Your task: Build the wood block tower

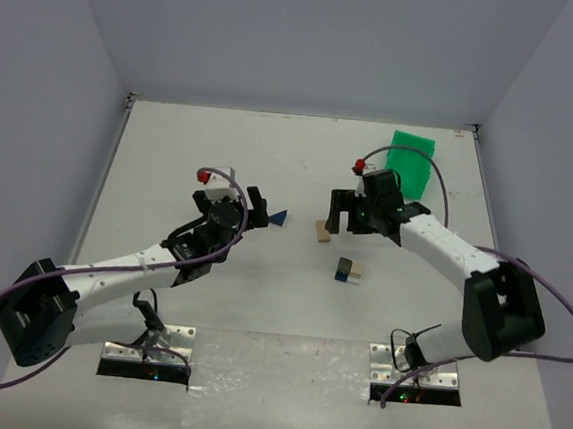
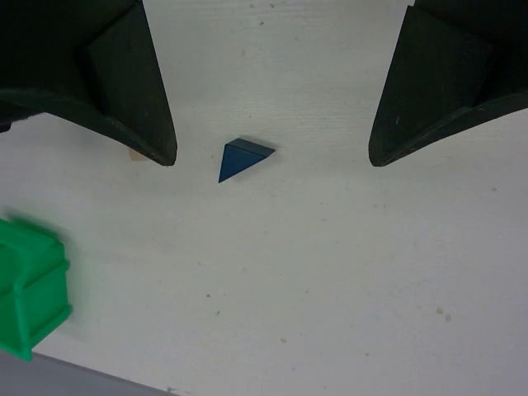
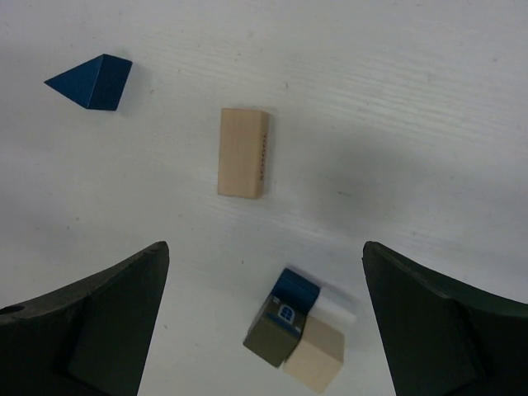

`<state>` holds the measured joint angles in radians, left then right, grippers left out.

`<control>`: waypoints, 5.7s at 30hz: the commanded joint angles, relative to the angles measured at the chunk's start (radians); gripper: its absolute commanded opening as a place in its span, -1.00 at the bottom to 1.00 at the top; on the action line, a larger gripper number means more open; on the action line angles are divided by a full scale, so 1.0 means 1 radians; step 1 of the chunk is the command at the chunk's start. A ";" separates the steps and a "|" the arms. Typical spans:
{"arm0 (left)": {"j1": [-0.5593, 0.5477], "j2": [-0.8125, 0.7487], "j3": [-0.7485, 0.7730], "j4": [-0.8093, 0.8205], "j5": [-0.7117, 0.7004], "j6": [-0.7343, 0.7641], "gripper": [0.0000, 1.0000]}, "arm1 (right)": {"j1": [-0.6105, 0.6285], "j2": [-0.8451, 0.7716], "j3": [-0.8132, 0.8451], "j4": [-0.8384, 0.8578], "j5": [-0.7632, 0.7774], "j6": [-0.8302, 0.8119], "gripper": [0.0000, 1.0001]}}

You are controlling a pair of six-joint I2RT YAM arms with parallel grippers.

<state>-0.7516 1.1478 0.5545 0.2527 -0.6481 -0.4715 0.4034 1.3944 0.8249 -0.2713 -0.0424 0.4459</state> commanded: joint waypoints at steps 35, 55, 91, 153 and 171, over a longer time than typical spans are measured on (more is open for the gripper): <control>0.028 -0.196 -0.137 0.059 -0.110 -0.006 1.00 | 0.196 0.460 0.322 0.010 0.267 -0.165 -0.74; 0.028 -0.236 -0.173 -0.030 -0.183 -0.061 1.00 | 0.108 0.222 0.544 -0.220 -0.214 -1.076 -0.82; 0.028 -0.194 -0.165 -0.008 -0.202 -0.018 1.00 | 0.051 -0.071 -0.022 -0.325 -0.327 -1.147 -0.72; 0.028 -0.061 -0.101 -0.089 -0.192 -0.035 1.00 | 0.026 0.008 -0.023 -0.305 -0.322 -1.125 -0.48; 0.028 -0.050 -0.097 -0.092 -0.197 -0.034 1.00 | 0.027 0.014 -0.040 -0.290 -0.320 -1.129 -0.44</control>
<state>-0.7326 1.0885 0.4191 0.1417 -0.8250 -0.5018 0.4343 1.4043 0.7923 -0.5937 -0.3492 -0.6865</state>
